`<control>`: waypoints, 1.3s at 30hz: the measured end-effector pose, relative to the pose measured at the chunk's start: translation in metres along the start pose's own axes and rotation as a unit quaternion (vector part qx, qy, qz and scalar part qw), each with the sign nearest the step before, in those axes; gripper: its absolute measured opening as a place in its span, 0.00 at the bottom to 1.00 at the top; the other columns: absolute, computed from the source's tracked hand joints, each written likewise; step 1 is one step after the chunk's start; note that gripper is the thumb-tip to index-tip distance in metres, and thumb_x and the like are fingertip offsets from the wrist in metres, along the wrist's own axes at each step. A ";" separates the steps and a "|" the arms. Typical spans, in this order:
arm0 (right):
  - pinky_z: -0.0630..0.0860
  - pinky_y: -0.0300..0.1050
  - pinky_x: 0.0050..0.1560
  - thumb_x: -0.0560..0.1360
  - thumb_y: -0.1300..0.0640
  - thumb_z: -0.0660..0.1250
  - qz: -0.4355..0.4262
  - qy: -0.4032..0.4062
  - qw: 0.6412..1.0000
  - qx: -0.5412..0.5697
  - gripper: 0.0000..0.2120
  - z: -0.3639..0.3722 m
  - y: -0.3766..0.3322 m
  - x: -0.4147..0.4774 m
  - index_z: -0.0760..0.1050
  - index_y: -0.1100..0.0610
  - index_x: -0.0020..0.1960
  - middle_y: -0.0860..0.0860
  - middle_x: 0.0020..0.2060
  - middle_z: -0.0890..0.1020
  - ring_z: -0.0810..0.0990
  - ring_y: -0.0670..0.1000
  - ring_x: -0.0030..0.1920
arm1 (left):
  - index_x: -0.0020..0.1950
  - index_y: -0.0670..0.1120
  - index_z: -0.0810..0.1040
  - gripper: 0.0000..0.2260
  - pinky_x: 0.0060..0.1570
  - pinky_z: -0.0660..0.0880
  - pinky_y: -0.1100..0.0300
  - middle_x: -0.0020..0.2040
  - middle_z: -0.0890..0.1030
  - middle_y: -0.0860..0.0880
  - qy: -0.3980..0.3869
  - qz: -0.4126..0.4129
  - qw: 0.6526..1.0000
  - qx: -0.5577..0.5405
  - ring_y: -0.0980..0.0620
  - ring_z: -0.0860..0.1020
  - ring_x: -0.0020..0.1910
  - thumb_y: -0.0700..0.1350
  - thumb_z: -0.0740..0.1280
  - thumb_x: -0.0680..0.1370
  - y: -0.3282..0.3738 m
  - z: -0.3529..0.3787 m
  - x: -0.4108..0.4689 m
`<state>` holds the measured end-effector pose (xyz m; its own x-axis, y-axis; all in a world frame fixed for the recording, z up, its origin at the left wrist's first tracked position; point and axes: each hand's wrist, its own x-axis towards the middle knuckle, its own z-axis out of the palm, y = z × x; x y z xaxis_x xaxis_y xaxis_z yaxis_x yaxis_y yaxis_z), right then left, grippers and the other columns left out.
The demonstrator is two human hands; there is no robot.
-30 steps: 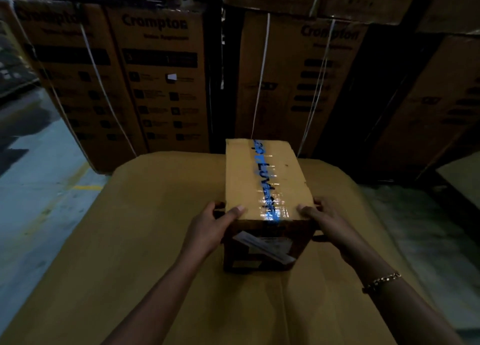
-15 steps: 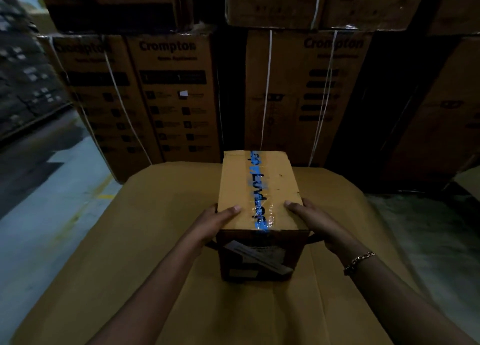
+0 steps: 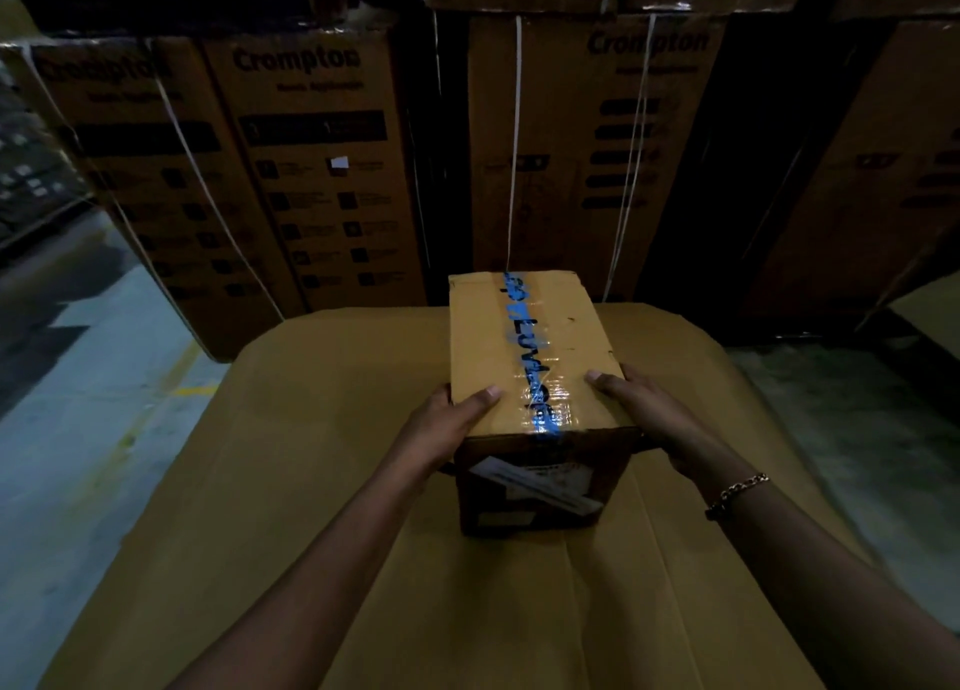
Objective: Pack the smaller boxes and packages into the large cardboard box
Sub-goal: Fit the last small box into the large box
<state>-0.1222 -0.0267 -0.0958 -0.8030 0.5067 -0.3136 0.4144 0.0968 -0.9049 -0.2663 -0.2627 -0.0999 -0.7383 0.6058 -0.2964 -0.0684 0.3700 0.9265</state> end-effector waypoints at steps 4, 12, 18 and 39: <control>0.78 0.39 0.38 0.71 0.33 0.66 -0.063 0.001 0.998 0.026 0.27 -0.001 0.004 -0.003 0.66 0.36 0.67 0.42 0.59 0.77 0.80 0.47 0.54 | 0.68 0.59 0.71 0.36 0.57 0.79 0.43 0.59 0.81 0.53 0.016 0.043 0.999 0.001 0.50 0.81 0.56 0.72 0.69 0.64 -0.003 0.003 0.002; 0.82 0.49 0.53 0.64 0.41 0.78 -0.118 -0.023 0.987 0.102 0.41 0.008 0.038 -0.036 0.60 0.36 0.71 0.45 0.66 0.73 0.78 0.48 0.62 | 0.76 0.65 0.52 0.49 0.52 0.80 0.57 0.69 0.70 0.58 0.023 0.070 0.997 0.014 0.55 0.73 0.64 0.66 0.77 0.63 -0.055 0.008 -0.025; 0.80 0.36 0.47 0.72 0.53 0.76 -0.123 -0.001 0.992 -0.021 0.30 0.007 0.076 -0.060 0.64 0.43 0.67 0.41 0.64 0.75 0.77 0.37 0.57 | 0.76 0.61 0.51 0.49 0.64 0.75 0.54 0.73 0.65 0.59 0.036 0.060 0.995 0.075 0.56 0.69 0.69 0.61 0.79 0.65 -0.097 0.025 -0.037; 0.78 0.35 0.31 0.71 0.32 0.66 -0.068 0.024 0.997 0.017 0.32 -0.021 -0.037 -0.019 0.68 0.47 0.69 0.47 0.56 0.81 0.85 0.42 0.43 | 0.62 0.54 0.79 0.15 0.37 0.77 0.65 0.53 0.86 0.54 0.020 0.073 0.995 -0.058 0.56 0.84 0.48 0.57 0.67 0.78 0.046 -0.002 -0.016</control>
<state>-0.1133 -0.0224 -0.0501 -0.8293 0.5307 -0.1749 0.2885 0.1385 -0.9474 -0.2591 -0.2566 -0.0523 -0.7720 0.6178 -0.1495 -0.0340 0.1947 0.9803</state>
